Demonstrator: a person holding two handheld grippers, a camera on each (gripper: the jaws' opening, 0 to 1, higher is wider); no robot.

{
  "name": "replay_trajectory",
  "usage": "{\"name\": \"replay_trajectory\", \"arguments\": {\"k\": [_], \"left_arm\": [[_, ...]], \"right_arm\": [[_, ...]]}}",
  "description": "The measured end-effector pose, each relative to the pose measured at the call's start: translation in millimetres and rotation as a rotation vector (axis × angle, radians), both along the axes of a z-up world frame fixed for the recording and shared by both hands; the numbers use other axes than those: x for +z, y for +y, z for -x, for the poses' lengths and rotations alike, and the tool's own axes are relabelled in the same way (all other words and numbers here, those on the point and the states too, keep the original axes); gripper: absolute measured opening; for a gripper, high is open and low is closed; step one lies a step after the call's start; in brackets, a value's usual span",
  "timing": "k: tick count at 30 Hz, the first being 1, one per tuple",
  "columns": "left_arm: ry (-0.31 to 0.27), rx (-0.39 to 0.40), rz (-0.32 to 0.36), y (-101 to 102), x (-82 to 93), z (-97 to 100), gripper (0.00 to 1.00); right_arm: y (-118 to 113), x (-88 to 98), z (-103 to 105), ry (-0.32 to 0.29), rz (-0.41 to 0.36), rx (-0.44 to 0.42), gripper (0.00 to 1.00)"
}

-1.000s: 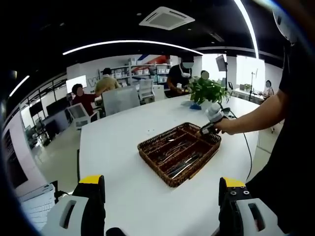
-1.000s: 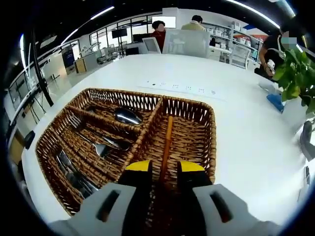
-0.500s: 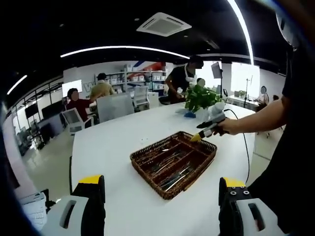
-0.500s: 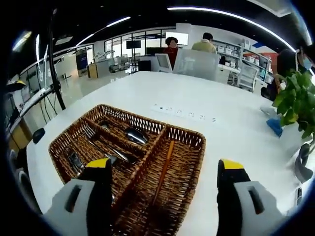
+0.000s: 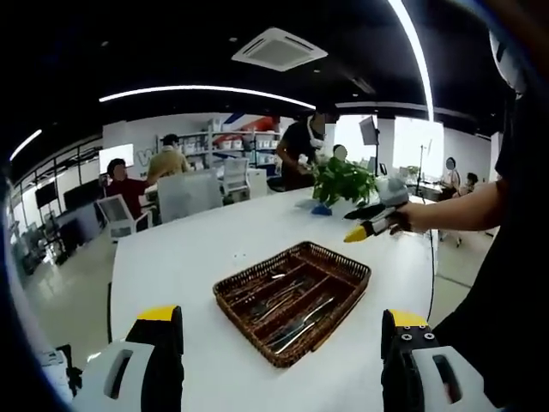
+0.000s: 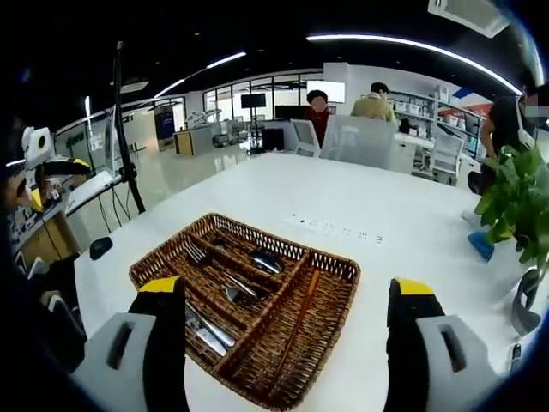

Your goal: Arrange the knives, forks, and spoons in their matching storage slots by inserting each utensil handle-first until every utensil is classified and aligned in the correct compartment

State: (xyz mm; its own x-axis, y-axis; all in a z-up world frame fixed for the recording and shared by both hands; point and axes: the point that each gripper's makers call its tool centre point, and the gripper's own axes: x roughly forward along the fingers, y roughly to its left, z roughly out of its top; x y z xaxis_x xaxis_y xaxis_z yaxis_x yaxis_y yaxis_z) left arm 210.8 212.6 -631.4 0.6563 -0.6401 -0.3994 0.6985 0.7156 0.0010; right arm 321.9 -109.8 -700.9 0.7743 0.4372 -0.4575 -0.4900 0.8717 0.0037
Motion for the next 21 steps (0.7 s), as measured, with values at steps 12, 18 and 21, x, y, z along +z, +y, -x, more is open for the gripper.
{"name": "replay_trajectory", "arguments": {"k": [12,18,21], "left_arm": [[0.0,0.006,-0.008,-10,-5.8,-0.2,1.0],[0.009,0.016,-0.003,-10,-9.4,2.9,1.0],[0.005,0.016,-0.002,-11,-9.6,4.2,1.0]], "right_arm": [[-6,17.7,46,-0.021,-0.016,0.048,0.99],[-3,25.4,69,-0.033,0.019,0.093,0.99],[-5,31.0,77,-0.04,0.011,0.091,0.99]]}}
